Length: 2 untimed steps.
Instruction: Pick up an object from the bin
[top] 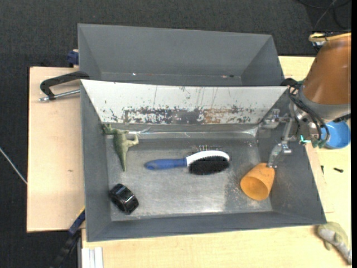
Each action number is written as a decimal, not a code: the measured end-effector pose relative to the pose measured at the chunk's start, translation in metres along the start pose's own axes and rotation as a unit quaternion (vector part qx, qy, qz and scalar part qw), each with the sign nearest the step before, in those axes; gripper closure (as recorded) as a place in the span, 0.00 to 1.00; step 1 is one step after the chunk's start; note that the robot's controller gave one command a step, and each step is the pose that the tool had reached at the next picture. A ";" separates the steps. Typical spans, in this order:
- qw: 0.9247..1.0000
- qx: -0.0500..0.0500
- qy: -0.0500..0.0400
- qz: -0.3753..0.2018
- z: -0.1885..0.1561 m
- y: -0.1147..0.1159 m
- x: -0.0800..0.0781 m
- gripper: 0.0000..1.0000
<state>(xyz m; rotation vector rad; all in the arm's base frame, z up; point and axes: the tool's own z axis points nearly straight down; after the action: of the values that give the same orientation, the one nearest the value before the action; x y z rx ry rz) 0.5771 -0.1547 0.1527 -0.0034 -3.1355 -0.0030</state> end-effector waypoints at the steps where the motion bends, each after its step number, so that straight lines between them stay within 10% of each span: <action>1: 0.990 0.000 -0.005 0.138 0.080 0.079 -0.007 0.00; 2: 0.990 0.001 -0.010 0.141 0.078 0.139 0.004 0.00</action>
Offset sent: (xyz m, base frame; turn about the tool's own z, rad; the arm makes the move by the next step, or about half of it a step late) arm 0.0054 0.0781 -0.0823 0.2790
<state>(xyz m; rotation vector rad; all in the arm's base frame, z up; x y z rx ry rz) 0.5732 -0.0158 0.0746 -0.4497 -3.1234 0.0030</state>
